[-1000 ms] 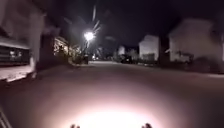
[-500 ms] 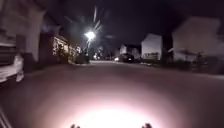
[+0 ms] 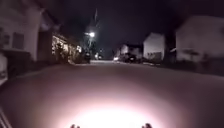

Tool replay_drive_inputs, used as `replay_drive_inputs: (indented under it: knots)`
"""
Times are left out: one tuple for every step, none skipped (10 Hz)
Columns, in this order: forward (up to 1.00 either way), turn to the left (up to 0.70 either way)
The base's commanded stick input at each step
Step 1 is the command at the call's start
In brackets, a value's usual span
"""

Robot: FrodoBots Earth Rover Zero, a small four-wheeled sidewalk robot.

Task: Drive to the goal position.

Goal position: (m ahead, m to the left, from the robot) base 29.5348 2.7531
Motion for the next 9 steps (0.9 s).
replay_drive_inputs:
  knots:
    - [1.0, 0.0]
    - [1.0, 0.0]
    - [1.0, 0.0]
    - [1.0, 0.0]
    - [1.0, 0.0]
    - [1.0, 0.0]
    - [1.0, 0.0]
    - [1.0, 0.0]
    - [1.0, 0.0]
